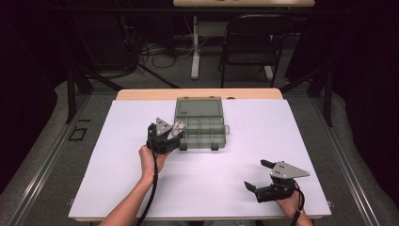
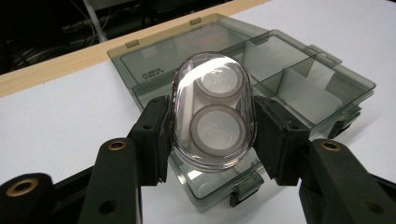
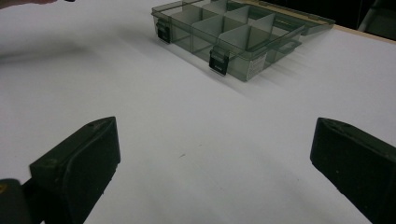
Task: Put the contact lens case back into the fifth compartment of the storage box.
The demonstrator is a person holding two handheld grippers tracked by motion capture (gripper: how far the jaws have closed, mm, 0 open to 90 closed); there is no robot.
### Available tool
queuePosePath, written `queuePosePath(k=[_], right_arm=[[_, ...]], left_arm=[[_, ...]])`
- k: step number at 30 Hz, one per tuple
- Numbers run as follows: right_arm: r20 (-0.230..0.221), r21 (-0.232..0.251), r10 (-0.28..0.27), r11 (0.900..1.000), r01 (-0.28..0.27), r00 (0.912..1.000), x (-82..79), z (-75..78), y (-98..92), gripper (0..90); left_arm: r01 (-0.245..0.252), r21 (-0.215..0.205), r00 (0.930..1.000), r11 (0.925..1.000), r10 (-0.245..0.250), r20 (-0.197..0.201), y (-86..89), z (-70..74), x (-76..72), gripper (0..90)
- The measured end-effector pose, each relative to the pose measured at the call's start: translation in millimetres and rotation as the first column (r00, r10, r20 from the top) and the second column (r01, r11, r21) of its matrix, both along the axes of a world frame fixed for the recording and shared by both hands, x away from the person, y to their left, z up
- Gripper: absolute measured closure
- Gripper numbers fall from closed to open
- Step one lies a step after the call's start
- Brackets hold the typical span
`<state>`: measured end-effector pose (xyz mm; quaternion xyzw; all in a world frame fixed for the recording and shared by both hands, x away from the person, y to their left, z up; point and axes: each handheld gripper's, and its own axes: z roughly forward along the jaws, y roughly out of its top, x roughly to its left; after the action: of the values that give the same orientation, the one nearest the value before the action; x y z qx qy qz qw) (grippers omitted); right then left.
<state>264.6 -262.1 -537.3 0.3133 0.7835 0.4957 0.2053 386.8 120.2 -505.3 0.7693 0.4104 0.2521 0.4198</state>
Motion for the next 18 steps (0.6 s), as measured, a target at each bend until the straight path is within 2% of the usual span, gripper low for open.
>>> queuePosePath(k=[8, 18], right_arm=[[0.003, 0.002, -0.002, 1.000, 0.002, 1.0000, 0.2, -0.3, -0.5, 1.3], [0.000, 0.002, -0.002, 1.000, 0.002, 1.0000, -0.7, 0.0, -1.3, 1.2]], left_arm=[[-0.009, 0.020, 0.9996, 0.9998, 0.010, -0.026, 0.0, -4.9, 5.6, 48.9], [0.001, 0.065, 0.9976, 0.9979, 0.004, -0.070, -3.6, -10.4, 10.9, 48.9]])
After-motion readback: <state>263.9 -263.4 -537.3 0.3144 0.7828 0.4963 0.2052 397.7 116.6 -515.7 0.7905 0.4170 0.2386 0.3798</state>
